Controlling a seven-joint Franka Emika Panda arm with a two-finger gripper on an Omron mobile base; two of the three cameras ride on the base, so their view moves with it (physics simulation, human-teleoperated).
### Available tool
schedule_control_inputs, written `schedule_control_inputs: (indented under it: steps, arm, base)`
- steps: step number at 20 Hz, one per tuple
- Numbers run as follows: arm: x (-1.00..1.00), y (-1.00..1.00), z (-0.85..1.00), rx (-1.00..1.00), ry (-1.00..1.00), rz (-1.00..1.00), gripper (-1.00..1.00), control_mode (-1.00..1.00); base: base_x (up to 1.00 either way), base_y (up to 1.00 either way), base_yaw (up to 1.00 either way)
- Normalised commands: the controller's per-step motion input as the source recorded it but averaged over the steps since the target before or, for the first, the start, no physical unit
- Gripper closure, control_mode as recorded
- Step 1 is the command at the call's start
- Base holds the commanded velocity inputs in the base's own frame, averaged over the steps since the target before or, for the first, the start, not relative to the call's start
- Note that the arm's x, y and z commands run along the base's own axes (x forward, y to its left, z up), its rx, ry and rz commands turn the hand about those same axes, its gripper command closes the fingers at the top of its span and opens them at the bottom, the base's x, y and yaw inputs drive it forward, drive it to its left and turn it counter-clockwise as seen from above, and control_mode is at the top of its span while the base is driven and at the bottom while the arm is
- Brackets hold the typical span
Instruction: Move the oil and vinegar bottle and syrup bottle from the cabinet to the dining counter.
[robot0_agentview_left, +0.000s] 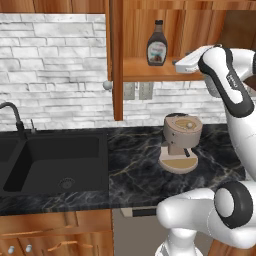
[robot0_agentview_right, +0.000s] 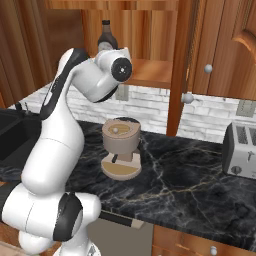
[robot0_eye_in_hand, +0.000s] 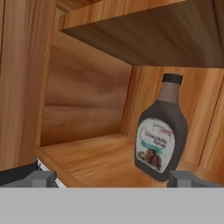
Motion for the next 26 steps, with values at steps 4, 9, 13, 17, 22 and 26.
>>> schedule_control_inputs:
  steps: [4,9,13,17,22,26]
  arm:
    - [0.21,-0.02,-0.07,0.01,0.00,0.07,-1.00,-1.00]
    - [0.23,-0.06,-0.01,0.02,0.00,0.06,-1.00,-1.00]
    - [0.14,-0.03,0.00,0.00,0.01,0.03,-1.00,-1.00]
    - [0.00,-0.06,0.00,0.00,0.00,0.00,-1.00,-1.00]
    - [0.00,-0.03,0.00,0.00,0.00,0.00,-1.00,-1.00]
    - [0.00,0.00,0.00,0.00,0.00,0.00,-1.00,-1.00]
  base:
    - [0.00,0.00,0.00]
    - [0.00,0.00,0.00]
    - [0.00,0.00,0.00]
    - [0.00,0.00,0.00]
    - [0.00,0.00,0.00]
    - [0.00,0.00,0.00]
